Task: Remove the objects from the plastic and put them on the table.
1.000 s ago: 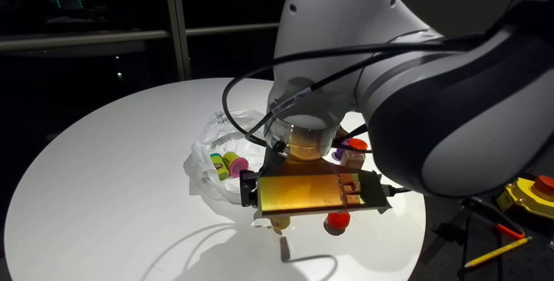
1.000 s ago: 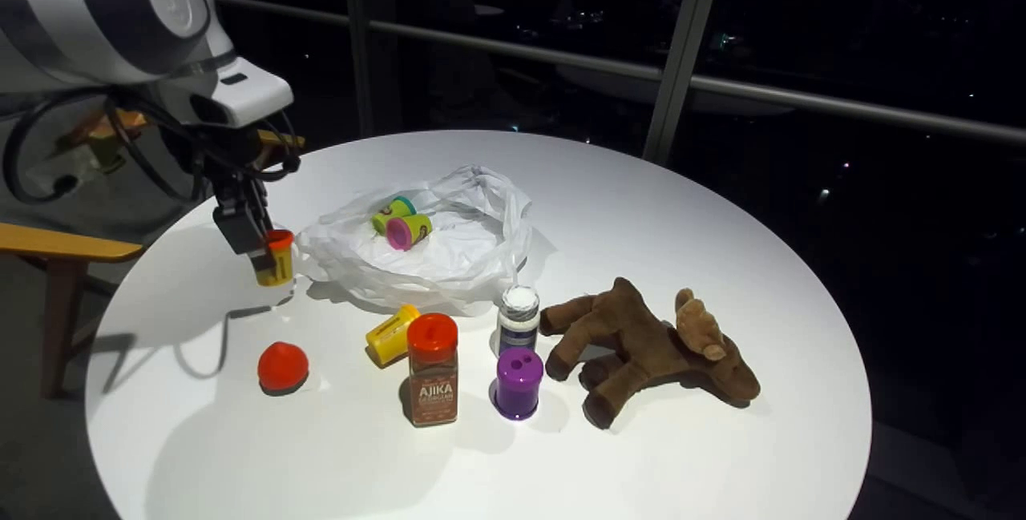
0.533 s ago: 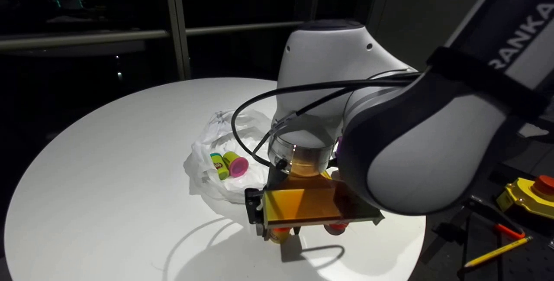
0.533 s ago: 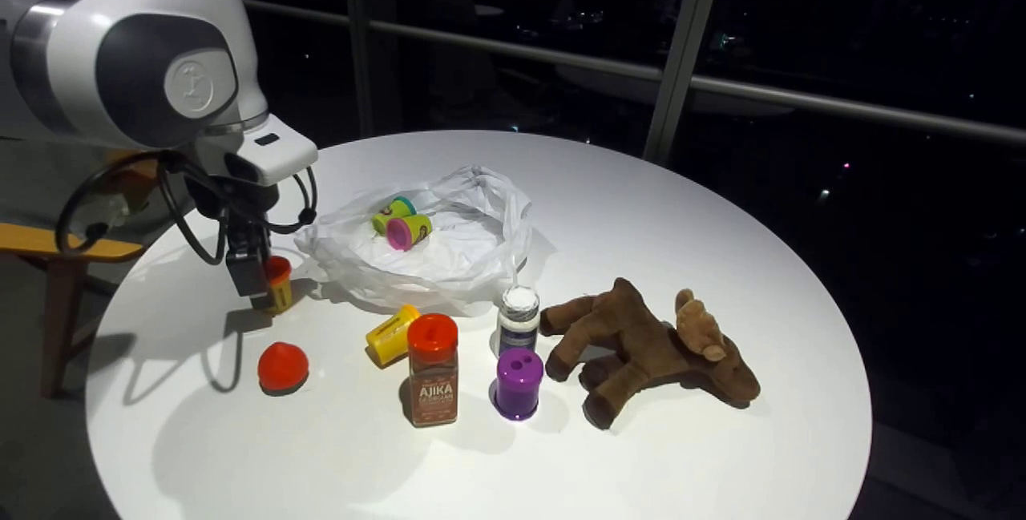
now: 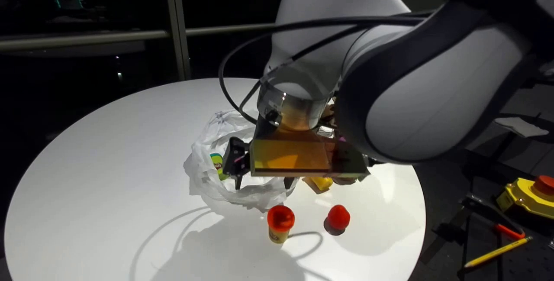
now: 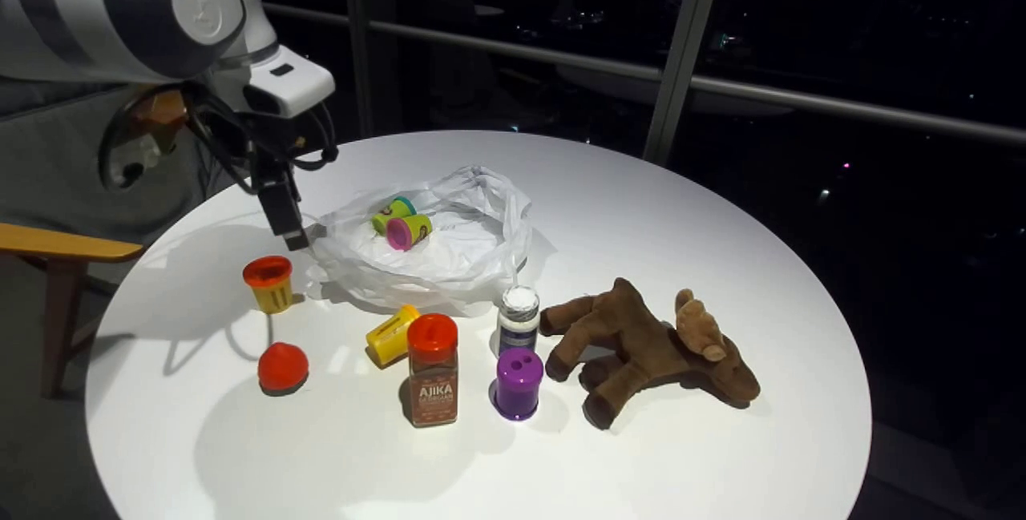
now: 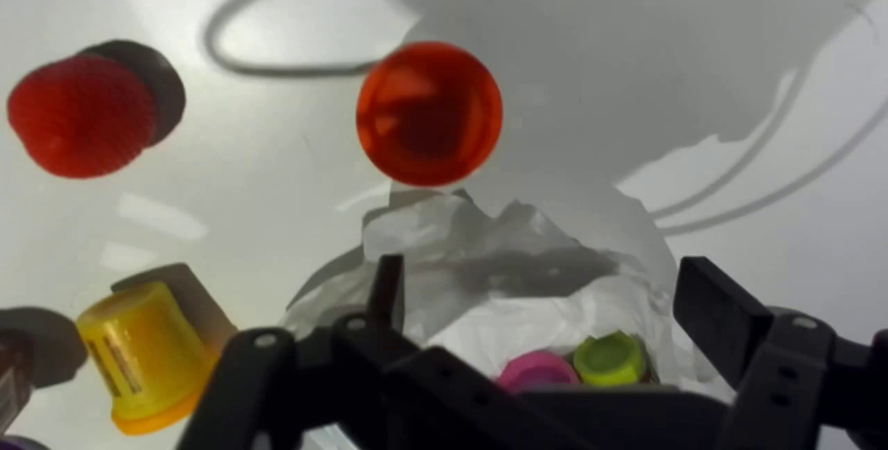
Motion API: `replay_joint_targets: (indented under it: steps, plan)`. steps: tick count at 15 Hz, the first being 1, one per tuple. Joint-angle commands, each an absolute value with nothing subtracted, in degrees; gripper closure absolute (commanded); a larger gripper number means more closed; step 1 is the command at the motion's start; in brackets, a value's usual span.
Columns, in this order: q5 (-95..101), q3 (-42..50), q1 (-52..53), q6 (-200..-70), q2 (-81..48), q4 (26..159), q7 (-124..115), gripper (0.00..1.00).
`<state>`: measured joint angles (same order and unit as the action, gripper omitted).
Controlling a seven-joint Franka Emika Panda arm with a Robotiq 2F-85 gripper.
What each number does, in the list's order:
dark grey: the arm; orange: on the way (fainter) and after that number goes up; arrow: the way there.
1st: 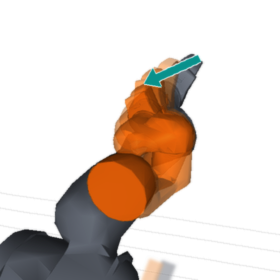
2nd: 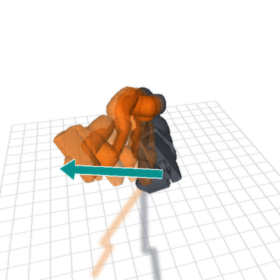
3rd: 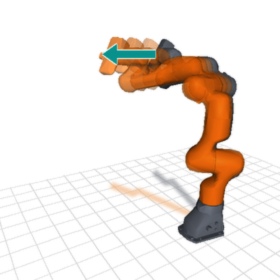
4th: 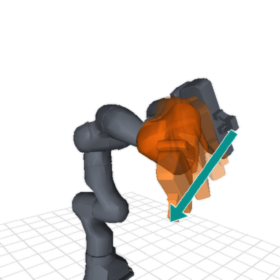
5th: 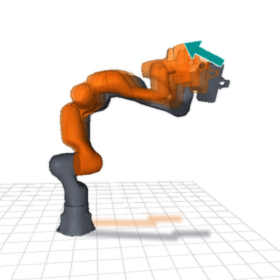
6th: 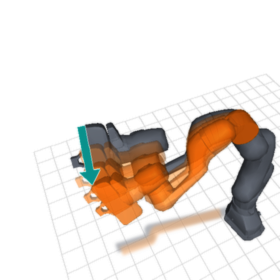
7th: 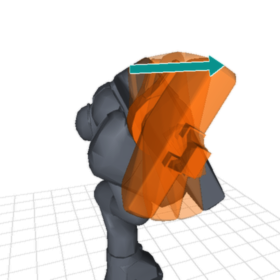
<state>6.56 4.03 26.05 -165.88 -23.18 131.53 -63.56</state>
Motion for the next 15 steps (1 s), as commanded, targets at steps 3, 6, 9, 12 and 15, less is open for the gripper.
replay_joint_targets:
  steps: [3, 6, 9, 12, 15]
  plan:
    - [15.8, 10.0, 29.0, -162.8, -24.3, 123.9, -63.1, 0.0]
    - [19.2, 10.4, 28.3, -158.9, -29.4, 117.5, -62.4, 0.0]
    - [23.2, 10.6, 27.8, -154.9, -35.1, 111.3, -58.3, 0.0]
    - [26.0, 11.9, 27.5, -151.6, -40.4, 105.6, -53.6, 0.0]
    - [27.9, 13.7, 27.6, -151.1, -44.3, 101.1, -51.3, 0.0]
